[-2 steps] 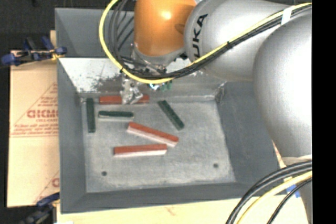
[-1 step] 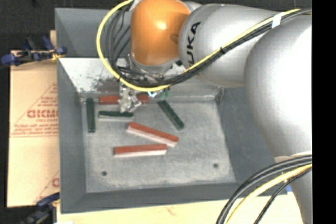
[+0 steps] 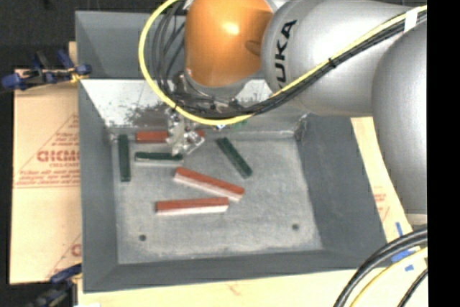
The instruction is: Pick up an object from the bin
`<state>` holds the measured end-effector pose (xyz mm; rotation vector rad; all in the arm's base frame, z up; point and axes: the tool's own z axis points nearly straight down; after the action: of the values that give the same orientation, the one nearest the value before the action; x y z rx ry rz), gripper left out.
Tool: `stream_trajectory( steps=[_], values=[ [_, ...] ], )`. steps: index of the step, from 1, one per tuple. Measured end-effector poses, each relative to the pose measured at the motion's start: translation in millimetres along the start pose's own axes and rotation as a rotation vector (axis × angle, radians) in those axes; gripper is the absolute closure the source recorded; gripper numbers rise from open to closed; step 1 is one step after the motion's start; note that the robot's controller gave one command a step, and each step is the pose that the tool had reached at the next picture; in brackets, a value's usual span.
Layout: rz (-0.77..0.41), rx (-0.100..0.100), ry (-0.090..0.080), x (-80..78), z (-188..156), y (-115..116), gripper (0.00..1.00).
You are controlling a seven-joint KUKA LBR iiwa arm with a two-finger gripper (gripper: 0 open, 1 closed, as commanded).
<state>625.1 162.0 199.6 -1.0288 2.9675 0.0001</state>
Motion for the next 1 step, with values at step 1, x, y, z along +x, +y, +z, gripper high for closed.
stream_trajectory(
  steps=[1],
  values=[
    [-0.146,0.001,-0.004,27.5,-22.5,-3.2,1.0]
  ],
)
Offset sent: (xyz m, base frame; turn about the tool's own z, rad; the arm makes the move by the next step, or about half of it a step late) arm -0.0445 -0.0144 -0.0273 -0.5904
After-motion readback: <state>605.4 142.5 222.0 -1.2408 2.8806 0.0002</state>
